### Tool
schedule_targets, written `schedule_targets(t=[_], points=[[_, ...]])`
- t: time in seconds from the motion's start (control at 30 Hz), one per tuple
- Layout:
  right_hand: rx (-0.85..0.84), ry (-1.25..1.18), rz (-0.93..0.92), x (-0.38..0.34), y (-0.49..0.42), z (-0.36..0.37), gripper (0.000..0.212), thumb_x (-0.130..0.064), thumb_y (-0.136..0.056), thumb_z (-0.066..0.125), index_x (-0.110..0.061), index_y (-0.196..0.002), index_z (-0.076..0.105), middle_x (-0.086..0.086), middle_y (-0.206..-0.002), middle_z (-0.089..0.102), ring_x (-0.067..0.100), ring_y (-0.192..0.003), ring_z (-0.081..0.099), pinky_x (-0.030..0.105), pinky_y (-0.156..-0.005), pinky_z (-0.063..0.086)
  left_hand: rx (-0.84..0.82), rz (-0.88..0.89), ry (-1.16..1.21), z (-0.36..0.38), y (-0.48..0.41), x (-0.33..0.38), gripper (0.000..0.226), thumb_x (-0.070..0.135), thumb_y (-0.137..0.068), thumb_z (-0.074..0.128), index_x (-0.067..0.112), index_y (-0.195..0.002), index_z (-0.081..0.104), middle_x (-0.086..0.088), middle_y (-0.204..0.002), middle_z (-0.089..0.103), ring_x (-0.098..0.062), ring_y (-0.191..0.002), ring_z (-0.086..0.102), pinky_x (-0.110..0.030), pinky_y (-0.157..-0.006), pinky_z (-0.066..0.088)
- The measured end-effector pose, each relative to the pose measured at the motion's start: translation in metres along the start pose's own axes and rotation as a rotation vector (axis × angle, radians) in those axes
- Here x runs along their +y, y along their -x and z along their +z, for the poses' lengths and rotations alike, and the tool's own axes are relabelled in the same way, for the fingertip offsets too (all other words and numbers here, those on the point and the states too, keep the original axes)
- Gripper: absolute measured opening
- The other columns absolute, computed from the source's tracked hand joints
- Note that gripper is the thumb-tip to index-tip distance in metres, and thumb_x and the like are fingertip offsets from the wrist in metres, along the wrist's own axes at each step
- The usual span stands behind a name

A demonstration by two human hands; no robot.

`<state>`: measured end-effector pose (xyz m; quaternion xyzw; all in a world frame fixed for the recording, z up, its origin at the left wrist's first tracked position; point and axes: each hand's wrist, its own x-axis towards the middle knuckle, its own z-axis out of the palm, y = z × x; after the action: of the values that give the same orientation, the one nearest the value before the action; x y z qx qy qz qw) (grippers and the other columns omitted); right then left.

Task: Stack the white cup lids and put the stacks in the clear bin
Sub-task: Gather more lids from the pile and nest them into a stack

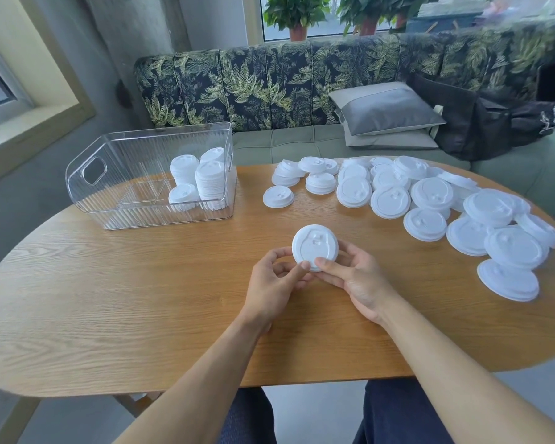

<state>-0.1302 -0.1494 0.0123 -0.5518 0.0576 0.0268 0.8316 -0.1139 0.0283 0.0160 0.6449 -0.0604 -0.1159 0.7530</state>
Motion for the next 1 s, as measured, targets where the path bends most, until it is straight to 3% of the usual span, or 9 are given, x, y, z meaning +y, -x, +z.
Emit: schedule_targets(t=[0.2, 0.37, 0.63, 0.8, 0.9, 1.0], points=[[0.066, -0.073, 0.007, -0.002, 0.000, 0.003, 0.047, -0.030, -0.090, 0.074, -0.005, -0.129, 0.066, 0.019, -0.121, 0.075, 0.031, -0.112, 0.073, 0.036, -0.087, 0.062, 0.035, 0.008, -0.002, -0.001, -0.001, -0.002, 0.033, 0.022, -0.093, 0.079, 0.018, -0.121, 0.063, -0.013, -0.092, 0.080, -0.019, -0.083, 0.078, -0.024, -0.074, 0.060], [0.088, -0.067, 0.021, -0.002, -0.001, 0.003, 0.040, -0.023, -0.097, 0.069, -0.002, -0.130, 0.065, 0.020, -0.120, 0.075, 0.035, -0.114, 0.072, 0.045, -0.099, 0.059, 0.084, 0.048, -0.041, -0.001, -0.003, -0.009, 0.022, 0.029, -0.096, 0.076, 0.024, -0.116, 0.067, -0.010, -0.088, 0.079, -0.016, -0.080, 0.075, -0.023, -0.075, 0.060], [0.074, -0.068, 0.025, -0.004, 0.001, 0.002, 0.042, -0.030, -0.087, 0.075, -0.004, -0.121, 0.071, 0.018, -0.117, 0.076, 0.031, -0.108, 0.075, 0.036, -0.089, 0.063, 0.108, 0.032, -0.024, -0.003, -0.002, -0.010, 0.029, 0.033, -0.091, 0.079, 0.021, -0.115, 0.068, -0.010, -0.083, 0.078, -0.018, -0.076, 0.074, -0.025, -0.072, 0.060], [0.081, -0.066, 0.035, -0.008, 0.003, 0.005, 0.041, -0.033, -0.082, 0.077, -0.008, -0.114, 0.074, 0.013, -0.110, 0.078, 0.021, -0.098, 0.076, 0.029, -0.079, 0.061, 0.129, 0.042, -0.071, -0.001, -0.002, -0.009, 0.017, 0.024, -0.096, 0.073, 0.023, -0.113, 0.070, 0.000, -0.073, 0.072, -0.015, -0.069, 0.067, -0.031, -0.069, 0.060], [0.104, -0.099, 0.071, -0.010, 0.003, 0.011, 0.040, -0.026, -0.087, 0.076, -0.004, -0.119, 0.071, 0.014, -0.112, 0.078, 0.020, -0.096, 0.076, 0.030, -0.079, 0.061, 0.162, 0.130, -0.271, -0.004, 0.001, -0.006, 0.025, 0.031, -0.098, 0.070, 0.026, -0.122, 0.069, 0.007, -0.094, 0.076, -0.012, -0.082, 0.069, -0.029, -0.075, 0.059], [0.086, -0.223, 0.117, -0.007, 0.005, 0.027, 0.041, -0.018, -0.089, 0.074, -0.001, -0.125, 0.065, 0.015, -0.112, 0.076, 0.023, -0.097, 0.074, 0.034, -0.085, 0.059, 0.173, 0.266, -0.474, -0.012, 0.007, -0.001, 0.055, 0.048, -0.091, 0.073, 0.030, -0.140, 0.057, 0.014, -0.125, 0.066, -0.002, -0.107, 0.064, -0.017, -0.085, 0.052]])
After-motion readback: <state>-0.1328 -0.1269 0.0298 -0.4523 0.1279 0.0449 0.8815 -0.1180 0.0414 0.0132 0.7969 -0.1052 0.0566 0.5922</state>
